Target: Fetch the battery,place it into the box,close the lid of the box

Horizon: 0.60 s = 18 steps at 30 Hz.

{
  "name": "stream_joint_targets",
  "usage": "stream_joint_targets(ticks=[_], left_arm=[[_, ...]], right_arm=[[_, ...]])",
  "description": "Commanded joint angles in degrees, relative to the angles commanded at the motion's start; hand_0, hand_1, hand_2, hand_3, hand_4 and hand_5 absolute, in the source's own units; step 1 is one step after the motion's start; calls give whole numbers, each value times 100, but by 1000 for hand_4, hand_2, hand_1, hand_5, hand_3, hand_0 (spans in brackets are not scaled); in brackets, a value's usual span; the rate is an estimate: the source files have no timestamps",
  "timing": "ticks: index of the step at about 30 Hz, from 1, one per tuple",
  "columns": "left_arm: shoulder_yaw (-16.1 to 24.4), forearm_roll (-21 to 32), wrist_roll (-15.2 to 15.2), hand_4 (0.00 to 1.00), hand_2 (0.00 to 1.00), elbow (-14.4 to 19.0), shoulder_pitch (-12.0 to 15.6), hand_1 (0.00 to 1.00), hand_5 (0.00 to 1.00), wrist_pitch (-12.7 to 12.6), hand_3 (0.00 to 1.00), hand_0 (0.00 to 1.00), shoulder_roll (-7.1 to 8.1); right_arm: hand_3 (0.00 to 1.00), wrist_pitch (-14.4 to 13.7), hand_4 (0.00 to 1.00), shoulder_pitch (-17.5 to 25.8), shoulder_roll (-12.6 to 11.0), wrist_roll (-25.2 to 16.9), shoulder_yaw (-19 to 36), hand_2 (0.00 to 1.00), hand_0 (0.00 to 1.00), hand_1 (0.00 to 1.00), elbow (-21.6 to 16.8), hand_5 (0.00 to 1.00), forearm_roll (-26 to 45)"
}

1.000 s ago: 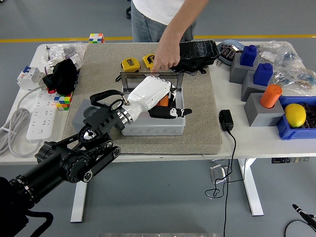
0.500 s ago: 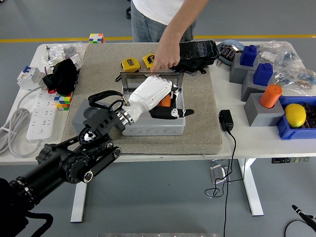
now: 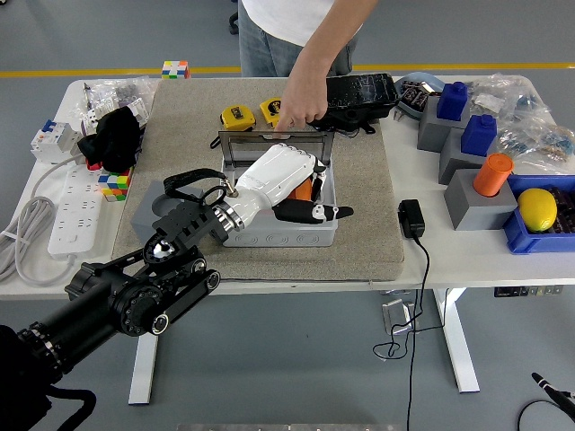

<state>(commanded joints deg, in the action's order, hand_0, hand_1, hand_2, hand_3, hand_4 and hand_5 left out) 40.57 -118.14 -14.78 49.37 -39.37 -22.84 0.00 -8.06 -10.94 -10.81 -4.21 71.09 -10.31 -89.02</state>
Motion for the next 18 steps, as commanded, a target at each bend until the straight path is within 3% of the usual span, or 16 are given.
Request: stream_joint_targets(ticks=[1,2,7,9,13,14,16,18], left_arm=[[-1,4,16,944,362,-5,-7,401,998,24,370,362,0],[-3,3,46,947,409,-10,-10,489,998,45,441,469,0],[-19,-56,139,947,409,-31,-14,489,998,58,441,469,0],[-3,-70,137,956,429,-39,-10,548,998,-30,458,508,0],[72,-82,51,956,429,-24,-19,548,998,-433,458,508,0],[91,-72,-14,992,562,-21,-22,680,998,-604,530,604,0],[104,-11,-142,992,562,6,-21,680,998,-972,530,604,0],[95,-1,-172,992,562,67,-14,680,998,-1155,530,604,0]], right_arm=[[920,2,998,-3,-1,0,-12,823,912,887,0,998,8],[920,4,998,-8,-2,-1,-20,822,912,887,0,998,20],[920,8,998,-16,-2,0,-17,822,912,887,0,998,24],[920,12,998,-14,-1,3,-11,822,911,887,0,998,19],[920,17,998,-5,3,10,44,822,911,887,0,998,-41],[920,18,998,-4,4,9,43,821,911,885,0,998,-37],[920,19,998,-8,8,6,28,821,911,885,0,998,-19],[920,19,998,-13,10,4,35,821,911,885,0,998,-16]])
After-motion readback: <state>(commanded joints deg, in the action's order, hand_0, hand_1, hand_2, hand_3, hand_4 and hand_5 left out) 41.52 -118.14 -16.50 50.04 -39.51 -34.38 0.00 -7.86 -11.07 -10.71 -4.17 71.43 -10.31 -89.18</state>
